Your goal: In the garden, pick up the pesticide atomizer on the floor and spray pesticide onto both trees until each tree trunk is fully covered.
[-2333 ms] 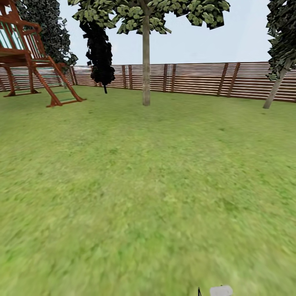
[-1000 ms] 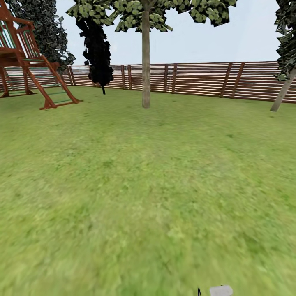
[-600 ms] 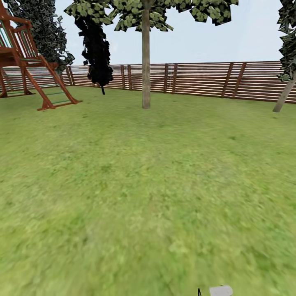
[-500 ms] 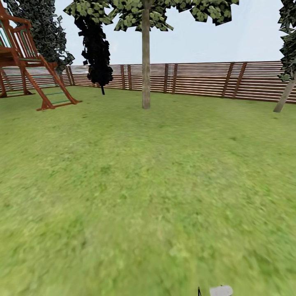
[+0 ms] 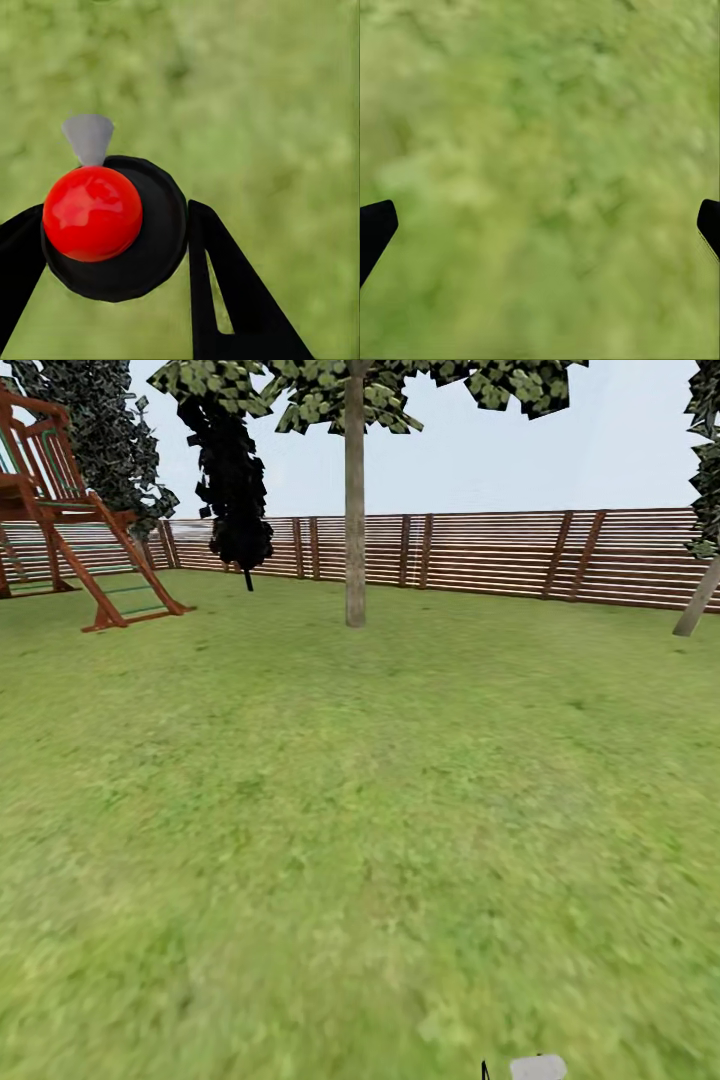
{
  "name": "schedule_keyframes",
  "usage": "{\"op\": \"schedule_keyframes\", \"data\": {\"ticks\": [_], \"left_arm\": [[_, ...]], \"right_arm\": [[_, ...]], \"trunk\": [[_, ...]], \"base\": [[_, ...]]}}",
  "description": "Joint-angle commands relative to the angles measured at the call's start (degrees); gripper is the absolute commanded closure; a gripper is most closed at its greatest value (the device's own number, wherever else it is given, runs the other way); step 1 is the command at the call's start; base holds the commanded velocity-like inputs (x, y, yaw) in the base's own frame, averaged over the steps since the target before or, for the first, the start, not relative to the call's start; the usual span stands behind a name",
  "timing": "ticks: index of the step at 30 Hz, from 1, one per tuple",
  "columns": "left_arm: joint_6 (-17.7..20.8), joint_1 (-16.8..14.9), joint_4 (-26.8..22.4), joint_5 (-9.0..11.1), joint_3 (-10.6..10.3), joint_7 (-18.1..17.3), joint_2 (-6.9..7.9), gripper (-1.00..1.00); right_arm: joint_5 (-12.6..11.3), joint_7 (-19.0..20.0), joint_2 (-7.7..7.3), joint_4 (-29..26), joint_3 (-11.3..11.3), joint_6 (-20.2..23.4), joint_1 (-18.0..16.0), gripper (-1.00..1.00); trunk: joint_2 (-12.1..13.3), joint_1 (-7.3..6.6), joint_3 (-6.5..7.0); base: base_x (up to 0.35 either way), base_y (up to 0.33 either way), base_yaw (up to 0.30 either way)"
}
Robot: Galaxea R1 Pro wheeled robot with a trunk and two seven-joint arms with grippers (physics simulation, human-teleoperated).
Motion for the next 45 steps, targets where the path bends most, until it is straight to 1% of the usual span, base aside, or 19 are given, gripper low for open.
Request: {"op": "schedule_keyframes", "data": {"ticks": [1,45], "left_arm": [[0.0,0.0,0.0,0.0,0.0,0.0,0.00,1.00],[0.0,0.0,0.0,0.0,0.0,0.0,0.09,1.00]], "right_arm": [[0.0,0.0,0.00,0.0,0.0,0.0,0.0,-1.00],[0.0,0.0,0.00,0.0,0.0,0.0,0.0,-1.00]], "trunk": [[0.0,0.00,0.00],[0.0,0.00,0.00]], "base": [[0.338,0.000,0.000],[0.338,0.000,0.000]]}}
